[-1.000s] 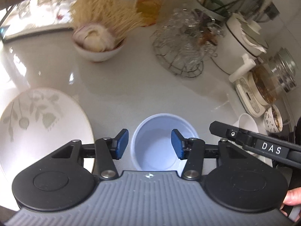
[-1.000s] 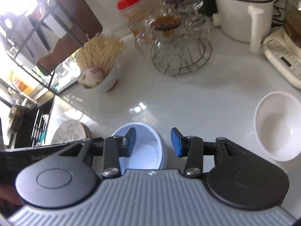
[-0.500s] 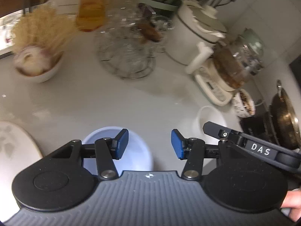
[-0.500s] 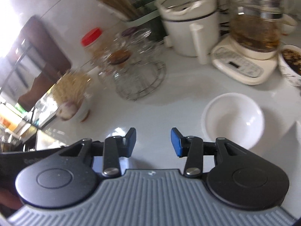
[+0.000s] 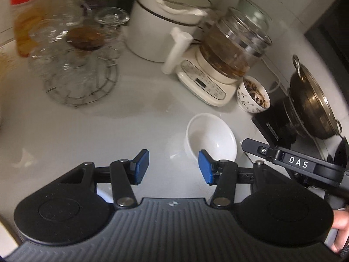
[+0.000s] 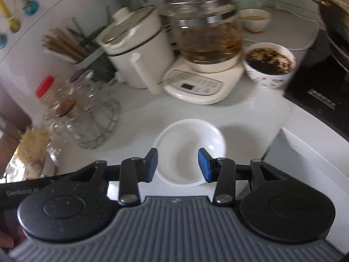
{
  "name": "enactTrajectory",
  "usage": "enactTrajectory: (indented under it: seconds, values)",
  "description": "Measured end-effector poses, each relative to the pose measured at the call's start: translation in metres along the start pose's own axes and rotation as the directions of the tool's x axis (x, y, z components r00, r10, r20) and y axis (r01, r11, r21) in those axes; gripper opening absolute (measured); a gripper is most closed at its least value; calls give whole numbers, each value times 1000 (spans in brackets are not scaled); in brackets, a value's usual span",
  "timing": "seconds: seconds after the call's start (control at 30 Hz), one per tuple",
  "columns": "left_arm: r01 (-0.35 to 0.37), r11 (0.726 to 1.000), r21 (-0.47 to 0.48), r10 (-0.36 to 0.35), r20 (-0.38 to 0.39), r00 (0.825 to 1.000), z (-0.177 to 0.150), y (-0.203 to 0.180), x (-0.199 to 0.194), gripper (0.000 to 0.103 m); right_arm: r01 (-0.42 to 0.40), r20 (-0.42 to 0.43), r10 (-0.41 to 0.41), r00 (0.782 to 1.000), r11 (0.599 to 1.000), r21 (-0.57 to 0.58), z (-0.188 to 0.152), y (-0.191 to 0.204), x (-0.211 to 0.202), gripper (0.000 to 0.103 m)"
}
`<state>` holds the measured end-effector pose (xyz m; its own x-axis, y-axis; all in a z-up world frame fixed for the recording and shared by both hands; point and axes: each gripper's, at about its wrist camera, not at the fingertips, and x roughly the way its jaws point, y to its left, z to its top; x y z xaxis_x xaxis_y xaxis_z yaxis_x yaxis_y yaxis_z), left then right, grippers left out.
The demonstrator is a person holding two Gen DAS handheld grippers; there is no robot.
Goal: Organize plates and bowls
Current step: 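Move both grippers toward the white ceramic bowl near the kettle base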
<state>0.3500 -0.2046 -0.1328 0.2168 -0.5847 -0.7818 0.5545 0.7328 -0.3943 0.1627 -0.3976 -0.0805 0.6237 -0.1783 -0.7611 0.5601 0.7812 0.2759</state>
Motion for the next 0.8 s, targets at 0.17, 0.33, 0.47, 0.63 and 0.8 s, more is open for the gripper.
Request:
enactTrajectory:
  seconds: [0.17,0.33,0.47,0.63,0.8]
  values:
    - [12,999,33,-10,-36,999,4,-5,27,56,37,-4,-37,999,998,46,-4,-18,8,44]
    - [31,999,42,-27,-76,997,5,-13,47,56,51,-13,-50,999,995,83,-6,-28,10,44]
    - [19,997,80,-13,-73,997,4,-17,59,56,51,-20,-49,999,994,93,-11,-32,20,44]
    - [2,999,43,1,-55,999,8,-11,68,56,39,-21,-37,999,993,115,-14,-38,30,44]
    - [16,999,30,-14,-57,998,10,-12,81,56,41,-51,-34,998,990,137,-17,-45,47,44]
